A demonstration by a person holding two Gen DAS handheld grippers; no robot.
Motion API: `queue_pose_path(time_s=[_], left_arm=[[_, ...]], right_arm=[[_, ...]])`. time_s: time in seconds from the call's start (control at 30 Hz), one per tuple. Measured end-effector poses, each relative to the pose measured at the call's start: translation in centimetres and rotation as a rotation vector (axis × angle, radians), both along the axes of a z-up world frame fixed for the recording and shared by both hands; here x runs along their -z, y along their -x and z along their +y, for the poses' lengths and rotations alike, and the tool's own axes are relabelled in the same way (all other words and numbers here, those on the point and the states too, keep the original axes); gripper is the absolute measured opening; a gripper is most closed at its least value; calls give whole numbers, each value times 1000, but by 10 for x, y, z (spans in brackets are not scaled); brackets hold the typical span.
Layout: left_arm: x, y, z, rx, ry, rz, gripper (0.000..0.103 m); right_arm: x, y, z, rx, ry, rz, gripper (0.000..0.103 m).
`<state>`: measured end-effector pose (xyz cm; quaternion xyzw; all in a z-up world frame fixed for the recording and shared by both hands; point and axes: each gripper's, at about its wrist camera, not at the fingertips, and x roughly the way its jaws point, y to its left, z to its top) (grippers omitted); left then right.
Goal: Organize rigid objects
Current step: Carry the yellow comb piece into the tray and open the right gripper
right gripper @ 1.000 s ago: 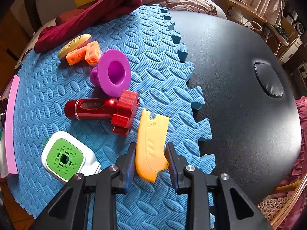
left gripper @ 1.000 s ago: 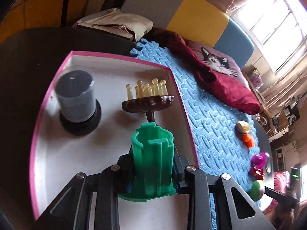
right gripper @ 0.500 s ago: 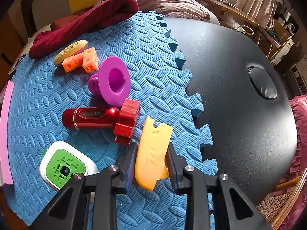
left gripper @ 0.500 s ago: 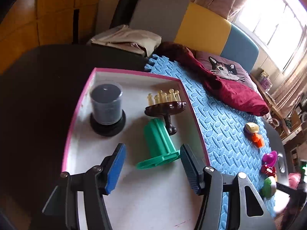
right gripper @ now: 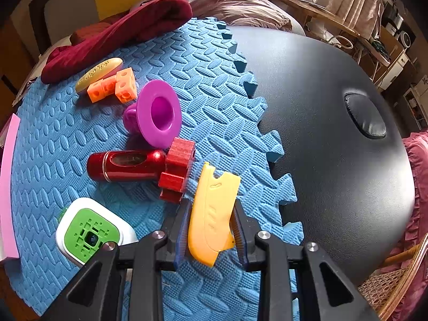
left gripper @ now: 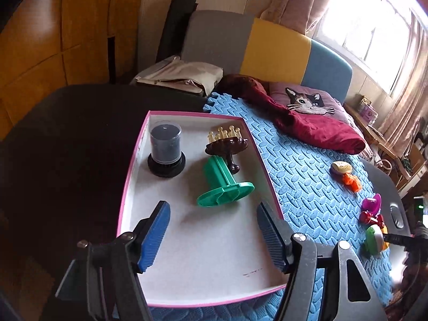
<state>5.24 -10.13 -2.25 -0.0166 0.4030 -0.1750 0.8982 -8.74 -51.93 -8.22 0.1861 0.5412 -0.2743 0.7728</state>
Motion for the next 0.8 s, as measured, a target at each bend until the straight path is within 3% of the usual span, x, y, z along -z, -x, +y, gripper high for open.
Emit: queue_pose_path(time_s=[0.43, 0.67, 0.8], left_arm=[[-4, 10, 26, -42, -6, -22, 70], [3, 7, 39, -72, -1, -4, 71], [9, 6, 48, -95, 1, 14, 71]], right_arm=[[-13, 8, 5, 6, 50, -63, 29], [-54, 25, 15, 2, 46, -307, 29], [-85, 3, 51, -132, 53, -398, 29]])
